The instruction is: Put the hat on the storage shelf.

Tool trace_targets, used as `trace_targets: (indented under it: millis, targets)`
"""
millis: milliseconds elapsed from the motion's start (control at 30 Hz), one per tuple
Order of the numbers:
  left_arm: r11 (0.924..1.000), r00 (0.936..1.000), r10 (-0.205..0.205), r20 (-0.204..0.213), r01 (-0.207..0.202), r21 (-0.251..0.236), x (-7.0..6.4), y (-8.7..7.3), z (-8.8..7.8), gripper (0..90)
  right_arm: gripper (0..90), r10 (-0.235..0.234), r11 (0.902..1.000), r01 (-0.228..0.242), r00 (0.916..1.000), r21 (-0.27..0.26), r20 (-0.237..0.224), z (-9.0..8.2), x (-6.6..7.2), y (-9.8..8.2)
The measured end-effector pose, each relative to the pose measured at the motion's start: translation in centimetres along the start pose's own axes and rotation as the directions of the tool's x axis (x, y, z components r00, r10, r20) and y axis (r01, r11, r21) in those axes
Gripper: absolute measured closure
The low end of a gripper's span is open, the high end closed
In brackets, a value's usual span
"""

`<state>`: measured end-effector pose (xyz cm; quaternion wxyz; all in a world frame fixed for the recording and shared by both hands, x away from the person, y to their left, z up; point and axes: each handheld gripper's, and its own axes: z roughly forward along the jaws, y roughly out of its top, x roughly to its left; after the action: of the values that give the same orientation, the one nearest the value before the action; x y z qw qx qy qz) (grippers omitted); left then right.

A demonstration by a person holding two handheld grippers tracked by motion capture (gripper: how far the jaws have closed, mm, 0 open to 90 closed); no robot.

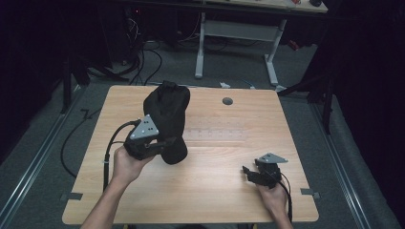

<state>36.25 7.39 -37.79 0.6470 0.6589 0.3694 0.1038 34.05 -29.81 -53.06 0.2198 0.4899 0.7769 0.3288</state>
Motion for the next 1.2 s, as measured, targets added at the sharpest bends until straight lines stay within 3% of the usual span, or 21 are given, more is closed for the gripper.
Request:
trace_targets:
  millis: [300, 667, 833, 1033, 1200]
  targets:
    - [0.9975, 0.9959, 0.069, -0.059, -0.070, -0.013, 1.1, 1.3, 1.0, 76.4, 36.1, 0.001, 1.0000, -0.001, 1.0000, 0.001, -0.003, 0.0, 0.1, 0.0]
    - [0.9866, 0.9818, 0.162, -0.098, -0.160, 0.030, 2.0, 1.7, 3.5, 76.3, 35.8, 0.001, 1.0000, -0.001, 1.0000, 0.002, -0.003, 0.0, 0.2, -0.1]
    - [0.9842, 0.9784, 0.176, -0.107, -0.174, 0.032, 2.6, 1.9, 4.6, 76.2, 35.6, -0.004, 1.0000, 0.004, 1.0000, 0.002, -0.004, -0.1, 0.2, -0.1]
    - [0.9749, 0.9659, 0.222, -0.133, -0.218, 0.045, 3.4, 1.8, 6.1, 76.2, 35.3, -0.008, 1.0000, 0.008, 1.0000, 0.002, -0.005, -0.1, 0.2, -0.1]
    - [0.9729, 0.9631, 0.231, -0.138, -0.228, 0.036, 4.0, 1.6, 7.0, 76.0, 35.0, -0.002, 1.0000, 0.002, 1.0000, 0.004, -0.008, -0.1, 0.3, -0.1]
